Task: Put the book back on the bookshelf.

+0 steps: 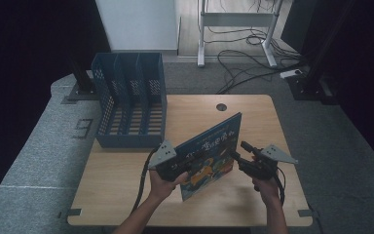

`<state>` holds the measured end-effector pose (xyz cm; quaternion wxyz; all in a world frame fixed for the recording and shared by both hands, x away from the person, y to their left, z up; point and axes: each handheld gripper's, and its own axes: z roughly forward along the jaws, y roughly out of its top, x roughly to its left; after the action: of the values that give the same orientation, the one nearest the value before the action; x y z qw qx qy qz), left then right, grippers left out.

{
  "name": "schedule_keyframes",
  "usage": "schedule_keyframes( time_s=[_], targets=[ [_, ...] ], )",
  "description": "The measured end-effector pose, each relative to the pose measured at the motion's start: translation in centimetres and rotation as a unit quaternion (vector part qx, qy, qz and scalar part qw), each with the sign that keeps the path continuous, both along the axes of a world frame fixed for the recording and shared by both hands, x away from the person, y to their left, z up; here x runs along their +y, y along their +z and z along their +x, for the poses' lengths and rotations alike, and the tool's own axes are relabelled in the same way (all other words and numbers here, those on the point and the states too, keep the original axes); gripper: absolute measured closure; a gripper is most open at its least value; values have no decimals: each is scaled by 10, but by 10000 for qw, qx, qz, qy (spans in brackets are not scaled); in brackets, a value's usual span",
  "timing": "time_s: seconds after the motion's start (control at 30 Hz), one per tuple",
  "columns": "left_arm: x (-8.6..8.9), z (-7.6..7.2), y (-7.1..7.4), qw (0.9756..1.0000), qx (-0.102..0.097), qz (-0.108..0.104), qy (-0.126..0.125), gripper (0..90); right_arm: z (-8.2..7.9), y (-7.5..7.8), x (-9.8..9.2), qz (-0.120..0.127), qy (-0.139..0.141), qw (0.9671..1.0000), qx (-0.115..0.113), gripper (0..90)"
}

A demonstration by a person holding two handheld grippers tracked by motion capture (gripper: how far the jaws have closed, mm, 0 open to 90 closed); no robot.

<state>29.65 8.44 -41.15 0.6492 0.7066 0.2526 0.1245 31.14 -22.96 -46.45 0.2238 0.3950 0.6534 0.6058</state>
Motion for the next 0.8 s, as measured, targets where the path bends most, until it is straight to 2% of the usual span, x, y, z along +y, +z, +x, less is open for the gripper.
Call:
schedule_keyframes(
  time_s=[0.13,0.5,0.8],
  targets=[
    [9,1,2,9997,88,-162,128,823,1,-1,-4,85,-48,9999,40,395],
    [18,-6,10,9998,-13,-2,198,822,1,-2,-5,69,-36,9999,76,402],
    [30,-5,16,9993,110,-139,339,821,2,-3,-5,37,-100,9998,156,406]
  ],
)
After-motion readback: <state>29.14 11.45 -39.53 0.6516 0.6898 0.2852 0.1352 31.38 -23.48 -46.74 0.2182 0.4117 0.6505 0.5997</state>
